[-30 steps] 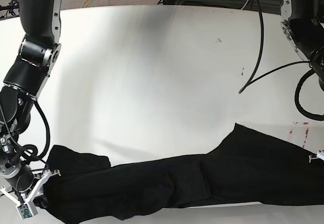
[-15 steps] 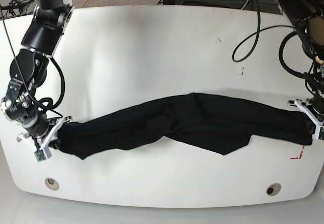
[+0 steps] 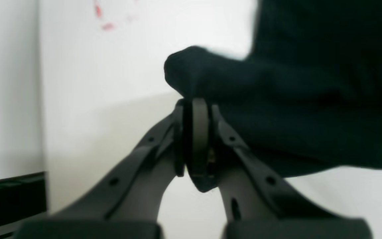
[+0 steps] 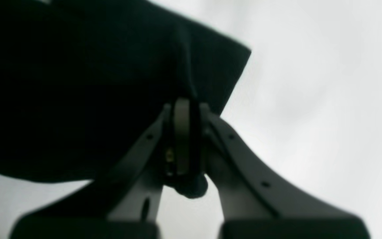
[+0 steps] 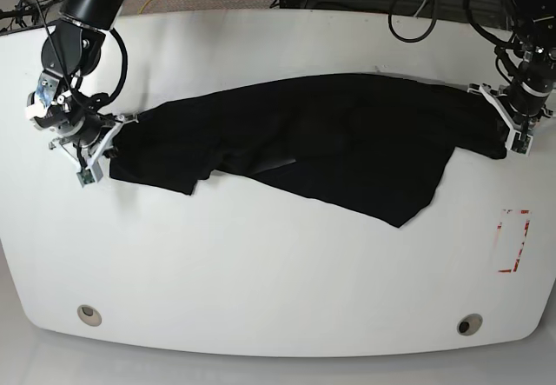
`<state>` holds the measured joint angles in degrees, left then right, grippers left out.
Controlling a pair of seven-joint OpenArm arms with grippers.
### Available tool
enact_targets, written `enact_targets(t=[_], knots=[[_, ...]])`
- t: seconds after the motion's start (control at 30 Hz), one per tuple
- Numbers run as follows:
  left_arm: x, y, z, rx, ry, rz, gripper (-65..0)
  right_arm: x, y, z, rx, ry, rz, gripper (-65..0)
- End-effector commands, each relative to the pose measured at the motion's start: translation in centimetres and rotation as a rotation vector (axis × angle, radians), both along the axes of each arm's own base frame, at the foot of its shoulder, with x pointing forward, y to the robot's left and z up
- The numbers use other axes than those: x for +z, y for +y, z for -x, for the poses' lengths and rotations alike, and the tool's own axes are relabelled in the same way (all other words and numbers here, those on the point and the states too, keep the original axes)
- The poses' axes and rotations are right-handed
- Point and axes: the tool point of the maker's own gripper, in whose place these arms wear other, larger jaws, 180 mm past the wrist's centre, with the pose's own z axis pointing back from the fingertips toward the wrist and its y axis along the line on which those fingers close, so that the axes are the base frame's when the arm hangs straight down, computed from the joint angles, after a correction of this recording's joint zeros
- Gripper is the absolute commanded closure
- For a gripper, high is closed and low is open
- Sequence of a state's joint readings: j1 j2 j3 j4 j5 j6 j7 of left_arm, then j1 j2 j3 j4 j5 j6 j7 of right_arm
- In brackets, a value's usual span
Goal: Fold the T-shirt properly
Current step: 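Regrasp the shirt edge with the right gripper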
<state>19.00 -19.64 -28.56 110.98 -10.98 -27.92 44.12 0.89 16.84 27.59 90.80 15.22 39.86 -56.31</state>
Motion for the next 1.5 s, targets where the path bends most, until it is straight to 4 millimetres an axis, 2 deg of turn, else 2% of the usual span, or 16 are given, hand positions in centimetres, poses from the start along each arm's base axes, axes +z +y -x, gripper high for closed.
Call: enact_targets(t=[0.0,0.07,0.17,0.23,0.27,0.3,0.37,0.4,0.47,0.53,0.63,0.83,1.17,1.47], knots=[[0.5,0.3,0.1,-0.016,-0.020,-0.011,0.0,1.3,0.1,-0.6,0.011,-0.055,-0.005,-2.2],[-0.3,0.3,0.9,-0.015,0.008,-0.008,0.0,0.5,0.1,0.3,0.012,-0.031,-0.006,-9.0],[-1.1,0.3,1.6,-0.009,0.034,0.001,0.0,-0.3,0.2,1.4,0.012,-0.003,-0.009,-24.3],[-1.9,0.3,1.9,0.006,0.049,0.019,0.0,-0.4,-0.3,1.8,-0.003,0.000,-0.008,-33.1],[-2.2,0.6,2.1,0.019,0.055,0.024,0.0,0.3,-1.0,1.8,-0.024,-0.021,-0.001,-38.0],[-2.5,1.0,2.4,0.031,0.064,0.028,0.0,0.8,-1.0,1.7,-0.033,-0.039,0.001,-41.4],[-3.0,1.3,2.6,0.043,0.075,0.032,0.0,1.1,-0.8,2.2,-0.039,-0.053,0.003,-44.4],[-3.4,1.4,2.8,0.047,0.087,0.038,0.0,1.9,-0.6,2.2,-0.029,-0.075,0.019,-45.5],[-3.9,1.4,3.0,0.047,0.101,0.044,0.0,3.2,0.1,2.2,-0.003,-0.107,0.044,-46.8],[-4.2,1.3,3.1,0.035,0.113,0.048,0.0,4.5,1.5,1.9,0.042,-0.145,0.065,-46.8],[-4.7,0.8,3.4,0.030,0.121,0.066,0.0,5.6,4.4,1.8,0.139,-0.176,0.084,-46.8],[-4.7,1.0,3.5,0.042,0.117,0.071,0.0,5.6,10.0,0.9,0.314,-0.185,0.065,-46.1],[-4.7,1.0,3.6,0.041,0.119,0.073,0.0,5.7,17.5,0.0,0.591,-0.193,0.067,-46.0],[-4.7,1.0,3.5,0.041,0.117,0.072,0.0,4.1,19.5,-1.5,0.664,-0.143,0.060,-46.0]])
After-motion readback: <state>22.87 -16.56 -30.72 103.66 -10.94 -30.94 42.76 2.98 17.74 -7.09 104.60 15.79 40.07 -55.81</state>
